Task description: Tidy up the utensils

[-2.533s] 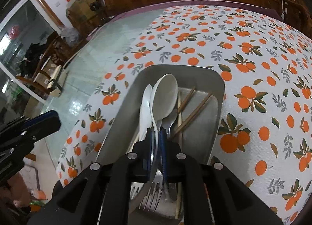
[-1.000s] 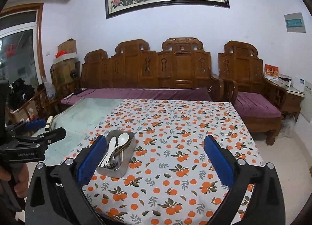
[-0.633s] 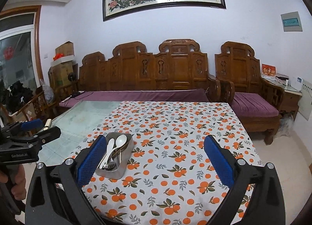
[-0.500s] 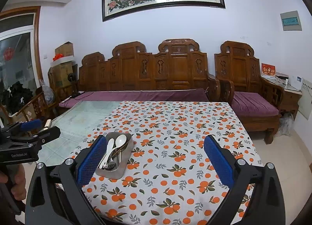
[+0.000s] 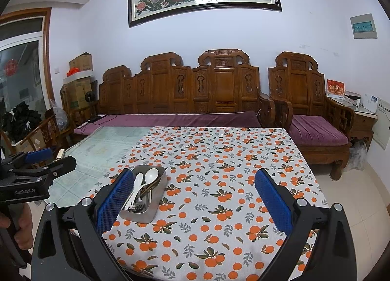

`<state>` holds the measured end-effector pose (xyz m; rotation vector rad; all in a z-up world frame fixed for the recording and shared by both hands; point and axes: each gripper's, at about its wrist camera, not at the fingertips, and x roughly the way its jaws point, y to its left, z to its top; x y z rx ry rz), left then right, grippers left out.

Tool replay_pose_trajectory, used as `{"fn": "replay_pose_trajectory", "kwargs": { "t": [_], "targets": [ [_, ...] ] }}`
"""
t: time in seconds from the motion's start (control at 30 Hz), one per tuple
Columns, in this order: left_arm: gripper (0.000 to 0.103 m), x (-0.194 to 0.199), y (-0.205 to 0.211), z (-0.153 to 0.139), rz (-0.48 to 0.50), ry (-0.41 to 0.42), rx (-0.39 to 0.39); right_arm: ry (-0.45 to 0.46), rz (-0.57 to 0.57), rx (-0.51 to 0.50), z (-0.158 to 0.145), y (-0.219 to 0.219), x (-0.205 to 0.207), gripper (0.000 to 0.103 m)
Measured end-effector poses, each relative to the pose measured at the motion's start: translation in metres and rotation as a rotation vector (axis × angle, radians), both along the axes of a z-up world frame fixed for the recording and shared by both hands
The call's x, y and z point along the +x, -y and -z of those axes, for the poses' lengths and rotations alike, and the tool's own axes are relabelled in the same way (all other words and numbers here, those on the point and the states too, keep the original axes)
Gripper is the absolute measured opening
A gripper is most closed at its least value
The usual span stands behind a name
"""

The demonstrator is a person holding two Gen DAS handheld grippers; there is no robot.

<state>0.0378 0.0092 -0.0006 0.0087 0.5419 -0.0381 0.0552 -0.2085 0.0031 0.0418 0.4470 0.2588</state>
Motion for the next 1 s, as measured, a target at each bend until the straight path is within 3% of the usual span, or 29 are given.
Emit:
{"fn": "replay_pose_trajectory", "kwargs": {
  "t": [1.0],
  "targets": [
    [0.095,-0.0024,-0.0002,-0.0045,-0.001,0.006,-0.006,0.003,-0.001,0.002,-0.0015,-0.0064,-0.0036,0.1]
  ]
}}
